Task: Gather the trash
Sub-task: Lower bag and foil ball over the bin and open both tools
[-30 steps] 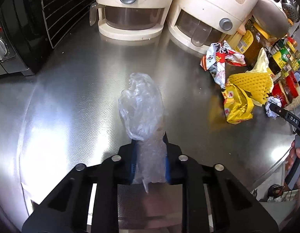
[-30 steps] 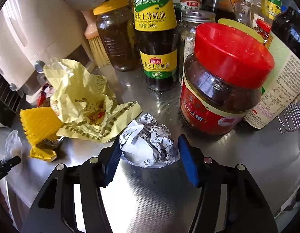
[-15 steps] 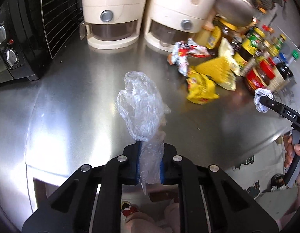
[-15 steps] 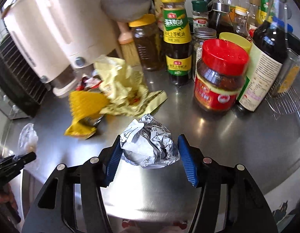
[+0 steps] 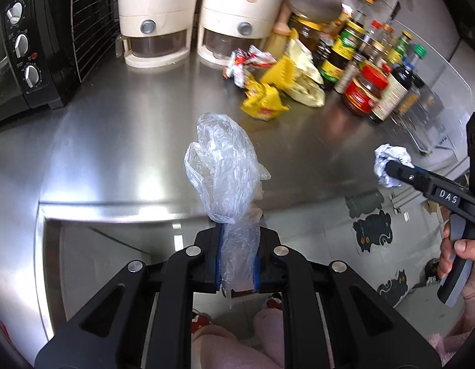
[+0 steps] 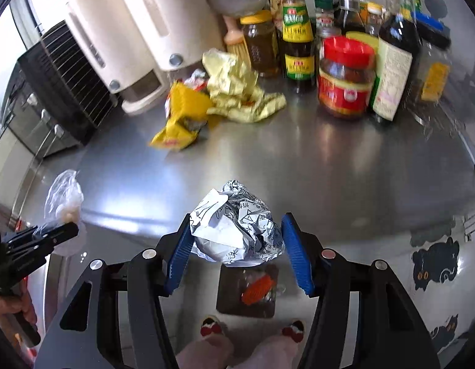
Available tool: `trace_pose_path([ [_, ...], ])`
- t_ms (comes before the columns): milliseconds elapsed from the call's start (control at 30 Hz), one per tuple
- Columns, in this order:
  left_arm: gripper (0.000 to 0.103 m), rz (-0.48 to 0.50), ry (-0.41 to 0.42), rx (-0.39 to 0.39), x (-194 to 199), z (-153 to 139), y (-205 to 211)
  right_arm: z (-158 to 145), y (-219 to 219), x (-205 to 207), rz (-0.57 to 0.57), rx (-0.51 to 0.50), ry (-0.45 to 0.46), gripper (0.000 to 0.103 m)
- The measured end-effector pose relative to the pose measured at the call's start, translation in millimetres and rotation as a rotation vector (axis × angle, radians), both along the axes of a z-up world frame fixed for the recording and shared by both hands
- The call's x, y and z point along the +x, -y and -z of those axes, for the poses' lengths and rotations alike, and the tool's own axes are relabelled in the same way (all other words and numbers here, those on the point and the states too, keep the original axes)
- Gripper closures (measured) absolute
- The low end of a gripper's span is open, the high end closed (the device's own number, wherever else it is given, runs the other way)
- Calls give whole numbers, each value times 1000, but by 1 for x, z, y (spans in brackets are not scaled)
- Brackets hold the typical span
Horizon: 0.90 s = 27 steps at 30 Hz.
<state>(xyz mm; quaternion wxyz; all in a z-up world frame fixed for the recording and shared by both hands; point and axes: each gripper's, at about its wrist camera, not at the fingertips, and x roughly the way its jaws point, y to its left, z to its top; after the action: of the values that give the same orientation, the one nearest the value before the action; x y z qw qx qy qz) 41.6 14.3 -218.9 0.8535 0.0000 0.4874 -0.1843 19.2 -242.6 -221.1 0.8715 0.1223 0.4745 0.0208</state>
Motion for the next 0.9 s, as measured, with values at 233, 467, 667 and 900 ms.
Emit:
trace_pose_path([
  [233, 90, 68, -82, 3, -38, 36, 14, 36, -10, -33, -3, 29, -97, 44],
  [467, 90, 100, -171, 4, -54, 92, 28, 84, -17, -46, -7, 24, -180, 44],
  [667, 90, 109, -236, 9, -58, 150, 40, 139, -22, -52, 12, 44, -240, 44],
  [900, 91, 121, -276, 27, -52, 214, 53, 195, -29, -49, -2, 35, -291, 44],
])
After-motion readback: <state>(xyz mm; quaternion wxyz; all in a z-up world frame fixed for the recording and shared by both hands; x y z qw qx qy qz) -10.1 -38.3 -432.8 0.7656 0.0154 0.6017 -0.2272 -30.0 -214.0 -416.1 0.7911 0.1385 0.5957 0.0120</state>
